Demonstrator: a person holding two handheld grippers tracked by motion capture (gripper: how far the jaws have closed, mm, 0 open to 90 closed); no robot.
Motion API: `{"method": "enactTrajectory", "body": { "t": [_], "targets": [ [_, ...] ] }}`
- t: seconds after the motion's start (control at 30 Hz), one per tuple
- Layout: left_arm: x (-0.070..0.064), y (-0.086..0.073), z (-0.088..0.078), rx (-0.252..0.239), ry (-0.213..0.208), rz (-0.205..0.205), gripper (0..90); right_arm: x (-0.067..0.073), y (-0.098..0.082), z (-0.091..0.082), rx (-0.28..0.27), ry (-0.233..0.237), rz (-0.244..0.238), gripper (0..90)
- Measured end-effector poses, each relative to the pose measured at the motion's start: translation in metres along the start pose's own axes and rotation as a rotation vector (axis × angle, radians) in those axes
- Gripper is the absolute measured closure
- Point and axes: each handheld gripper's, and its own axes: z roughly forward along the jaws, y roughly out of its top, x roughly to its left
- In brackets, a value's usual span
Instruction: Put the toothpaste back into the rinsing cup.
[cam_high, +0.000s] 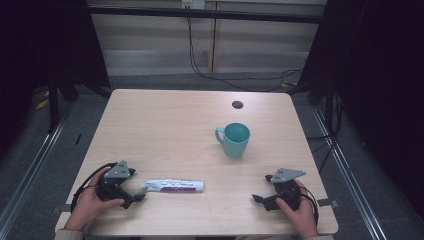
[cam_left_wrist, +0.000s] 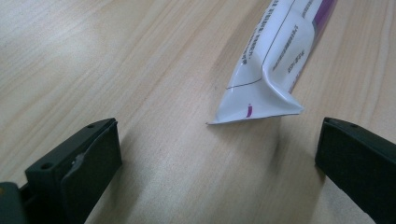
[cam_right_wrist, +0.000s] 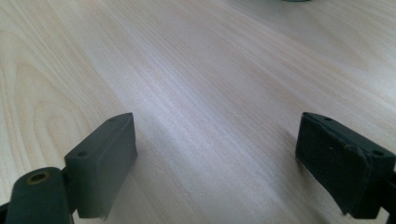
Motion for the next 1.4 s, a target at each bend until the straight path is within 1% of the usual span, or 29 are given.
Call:
{"method": "enactTrajectory", "body": {
  "t": [0.17, 0.33, 0.63, 0.73, 0.8, 0.87, 0.9, 0.97, 1.0, 1.03, 1.07, 1.1, 1.17, 1.2, 1.23, 1.3, 1.33, 1.4],
  "targets": [
    [0.000, -0.001, 0.000, -0.009, 0.002, 0.003, 0.0, 0.000, 0.000, 0.000, 0.000, 0.000, 0.000, 11.6],
    [-0.001, -0.001, 0.001, -0.014, 0.006, -0.006, 0.0, 0.000, 0.000, 0.000, 0.000, 0.000, 0.000, 11.7],
    [0.000, 0.000, 0.001, -0.011, 0.009, -0.002, 0.0, 0.000, 0.000, 0.000, 0.000, 0.000, 0.000, 11.6],
    [-0.001, 0.001, 0.002, -0.010, 0.010, -0.012, 0.0, 0.000, 0.000, 0.000, 0.000, 0.000, 0.000, 11.6],
    [-0.001, 0.002, 0.002, 0.000, 0.011, -0.009, 0.0, 0.000, 0.000, 0.000, 0.000, -0.001, 0.000, 11.6],
    [-0.002, 0.008, 0.001, 0.051, 0.013, -0.004, 2.0, 0.000, 0.000, 0.000, 0.000, 0.000, 0.000, 11.6],
    [-0.003, 0.011, 0.000, 0.072, 0.004, -0.005, 4.0, 0.000, 0.000, 0.000, 0.000, -0.001, 0.000, 11.7],
    [-0.006, 0.017, -0.001, 0.104, -0.015, 0.010, 12.1, 0.000, 0.000, 0.000, 0.000, 0.000, 0.000, 11.6],
    [-0.007, 0.019, -0.002, 0.125, -0.019, 0.024, 15.9, 0.000, 0.000, 0.000, 0.000, 0.000, 0.000, 11.6],
    [-0.007, 0.019, -0.002, 0.125, -0.019, 0.024, 15.9, 0.000, 0.000, 0.000, 0.000, 0.000, 0.000, 11.6],
    [-0.008, 0.025, -0.002, 0.173, -0.011, 0.054, 16.0, 0.000, 0.000, 0.000, 0.000, 0.000, 0.000, 11.6],
    [-0.009, 0.028, -0.002, 0.195, -0.015, 0.070, 15.9, 0.000, 0.000, 0.000, 0.000, -0.001, 0.001, 11.6],
    [-0.010, 0.031, -0.001, 0.204, -0.018, 0.075, 16.0, 0.000, 0.000, 0.000, 0.000, 0.000, 0.000, 11.7],
    [-0.012, 0.039, 0.001, 0.229, -0.030, 0.075, 16.0, 0.000, 0.000, 0.000, 0.000, 0.000, 0.000, 11.7],
    [-0.012, 0.039, 0.001, 0.229, -0.030, 0.075, 16.3, 0.000, 0.000, 0.000, 0.000, 0.000, 0.000, 11.7],
    [-0.013, 0.048, 0.002, 0.257, -0.032, 0.093, 18.1, 0.000, 0.000, 0.000, -0.001, 0.000, 0.000, 11.7],
    [-0.014, 0.055, 0.004, 0.296, -0.039, 0.118, 19.7, 0.000, 0.000, 0.000, 0.000, 0.000, 0.000, 11.6],
    [-0.016, 0.065, 0.007, 0.338, -0.042, 0.139, 21.6, 0.000, 0.000, 0.000, 0.000, -0.001, 0.000, 11.7]
  ]
}}
